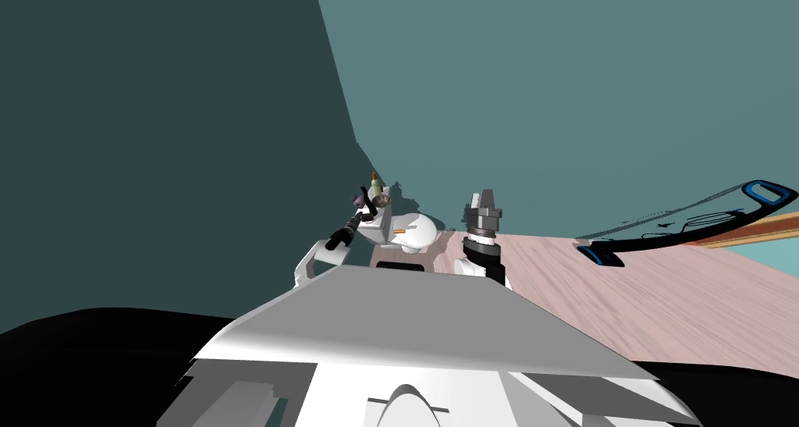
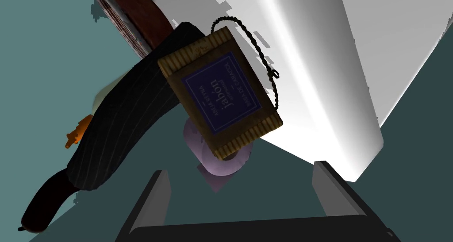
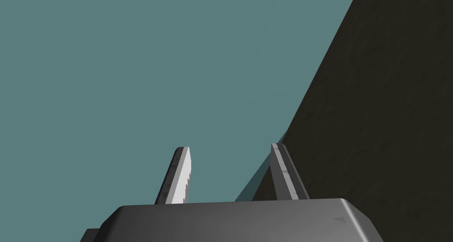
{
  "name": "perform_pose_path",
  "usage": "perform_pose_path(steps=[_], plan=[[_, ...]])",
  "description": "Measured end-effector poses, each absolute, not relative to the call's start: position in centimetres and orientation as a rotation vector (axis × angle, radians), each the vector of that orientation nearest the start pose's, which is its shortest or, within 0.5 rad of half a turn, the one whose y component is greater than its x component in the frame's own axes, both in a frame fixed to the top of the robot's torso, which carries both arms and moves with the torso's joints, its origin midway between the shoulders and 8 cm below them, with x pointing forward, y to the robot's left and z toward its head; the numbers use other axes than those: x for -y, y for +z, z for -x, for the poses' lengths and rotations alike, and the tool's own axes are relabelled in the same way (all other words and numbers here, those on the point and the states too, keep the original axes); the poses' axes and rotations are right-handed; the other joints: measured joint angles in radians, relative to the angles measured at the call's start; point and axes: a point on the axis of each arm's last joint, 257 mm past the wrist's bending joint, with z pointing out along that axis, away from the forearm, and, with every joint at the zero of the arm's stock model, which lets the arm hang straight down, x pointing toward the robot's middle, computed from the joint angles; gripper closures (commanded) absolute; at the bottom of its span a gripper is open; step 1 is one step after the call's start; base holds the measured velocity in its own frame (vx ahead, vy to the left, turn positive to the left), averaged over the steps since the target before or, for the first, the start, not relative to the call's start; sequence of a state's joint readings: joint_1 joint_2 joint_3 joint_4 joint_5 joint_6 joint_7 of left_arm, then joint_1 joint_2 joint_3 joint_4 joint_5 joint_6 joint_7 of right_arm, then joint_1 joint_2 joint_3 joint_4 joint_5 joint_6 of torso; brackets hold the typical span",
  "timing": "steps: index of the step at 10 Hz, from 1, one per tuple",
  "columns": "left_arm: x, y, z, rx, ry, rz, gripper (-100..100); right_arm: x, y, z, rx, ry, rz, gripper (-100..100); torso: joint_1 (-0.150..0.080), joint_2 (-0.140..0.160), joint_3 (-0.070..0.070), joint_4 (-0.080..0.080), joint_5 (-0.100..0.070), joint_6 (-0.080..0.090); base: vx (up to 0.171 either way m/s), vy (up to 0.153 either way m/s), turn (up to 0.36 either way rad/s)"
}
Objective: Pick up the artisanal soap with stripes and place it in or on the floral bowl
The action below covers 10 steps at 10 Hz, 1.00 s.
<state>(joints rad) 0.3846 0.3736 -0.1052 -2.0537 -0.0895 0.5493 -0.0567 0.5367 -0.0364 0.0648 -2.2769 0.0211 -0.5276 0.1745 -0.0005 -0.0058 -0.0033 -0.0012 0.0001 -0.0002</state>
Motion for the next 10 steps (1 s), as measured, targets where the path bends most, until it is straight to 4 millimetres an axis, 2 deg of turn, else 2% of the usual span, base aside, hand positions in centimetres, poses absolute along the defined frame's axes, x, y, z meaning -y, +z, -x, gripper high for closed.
perform_pose_path(steps=[1,2,4,5,9,10], plan=[[-31.58,-29.60,-41.20,-1.733,-0.591,1.130,0,25.50,1.50,-34.06,-0.702,1.181,-0.564,0,0.000,0.002,0.001,0.000,0.000,0.000,0.006,0.000,0.004],[-31.57,-29.58,-41.21,-1.732,-0.591,1.130,-100,25.50,1.50,-34.07,-0.702,1.181,-0.564,0,0.000,0.004,0.002,0.001,0.000,0.000,0.044,0.014,-0.019],[-31.81,-30.09,-41.63,-1.729,-0.589,1.133,-100,25.50,1.50,-34.07,-0.702,1.181,-0.564,0,0.000,0.001,0.001,0.000,0.000,0.000,0.048,0.004,-0.016],[-31.81,-30.10,-41.67,-1.728,-0.590,1.132,100,25.50,1.50,-34.07,-0.702,1.181,-0.564,0,0.000,0.003,0.001,0.000,0.000,0.000,0.005,0.001,0.001],[-31.75,-29.69,-41.89,-1.721,-0.596,1.124,100,25.50,1.50,-34.07,-0.702,1.181,-0.564,0,0.002,0.004,0.001,-0.002,0.002,-0.001,0.002,0.000,-0.002],[-31.76,-29.65,-41.91,-1.720,-0.596,1.123,0,25.50,1.50,-34.07,-0.702,1.181,-0.564,0,0.002,0.003,0.000,-0.002,0.003,-0.001,0.000,0.000,0.000]])
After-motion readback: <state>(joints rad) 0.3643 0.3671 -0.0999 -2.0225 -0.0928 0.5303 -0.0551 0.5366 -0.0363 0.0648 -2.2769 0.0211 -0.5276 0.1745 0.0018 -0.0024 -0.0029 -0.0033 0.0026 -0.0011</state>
